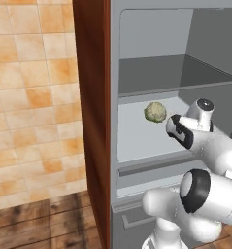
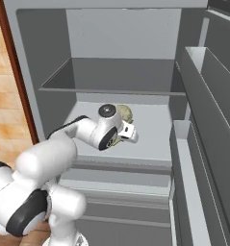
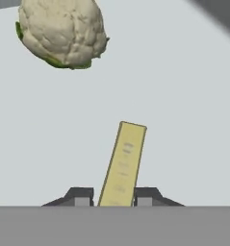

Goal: Pick the egg and butter from the fridge and place them by the bowl for mixing.

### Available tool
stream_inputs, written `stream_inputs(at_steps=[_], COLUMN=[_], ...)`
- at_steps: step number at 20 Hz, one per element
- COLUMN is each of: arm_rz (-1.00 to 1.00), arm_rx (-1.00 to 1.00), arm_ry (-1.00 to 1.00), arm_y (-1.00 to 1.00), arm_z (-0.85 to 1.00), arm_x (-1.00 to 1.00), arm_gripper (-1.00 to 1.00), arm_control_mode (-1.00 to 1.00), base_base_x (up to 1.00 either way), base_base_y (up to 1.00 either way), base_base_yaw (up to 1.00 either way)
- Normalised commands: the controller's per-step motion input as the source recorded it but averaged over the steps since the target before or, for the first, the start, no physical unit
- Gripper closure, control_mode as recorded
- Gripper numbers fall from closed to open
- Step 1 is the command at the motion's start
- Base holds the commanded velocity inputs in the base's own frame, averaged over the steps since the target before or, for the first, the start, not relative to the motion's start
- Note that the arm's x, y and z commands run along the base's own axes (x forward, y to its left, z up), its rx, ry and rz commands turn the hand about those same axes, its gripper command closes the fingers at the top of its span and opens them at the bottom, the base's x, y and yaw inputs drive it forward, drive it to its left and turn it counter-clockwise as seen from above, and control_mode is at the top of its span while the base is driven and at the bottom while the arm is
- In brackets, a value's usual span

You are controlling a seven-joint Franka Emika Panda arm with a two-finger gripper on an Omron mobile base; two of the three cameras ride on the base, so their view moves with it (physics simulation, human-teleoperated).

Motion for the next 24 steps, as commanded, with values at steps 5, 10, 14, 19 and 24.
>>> stream_inputs(at_steps=[5,10,14,19,24], arm_rz=[0.0,0.0,0.02,0.0,0.0], arm_rx=[0.0,0.0,0.0,0.0,-0.03], arm_ry=[-0.01,0.0,-0.03,-0.01,0.0], arm_y=[0.06,0.1,0.0,0.06,0.24], arm_z=[0.33,0.32,0.33,0.34,0.2], arm_x=[-0.62,-0.62,-0.7,-0.67,-0.54], arm_gripper=[1.0,1.0,1.0,1.0,1.0], arm_control_mode=[-1.0,-1.0,-1.0,-1.0,-1.0], base_base_x=[0.0,0.0,0.0,0.0,0.0], base_base_y=[0.0,0.0,0.0,0.0,0.0], base_base_yaw=[0.0,0.0,0.0,0.0,0.0])
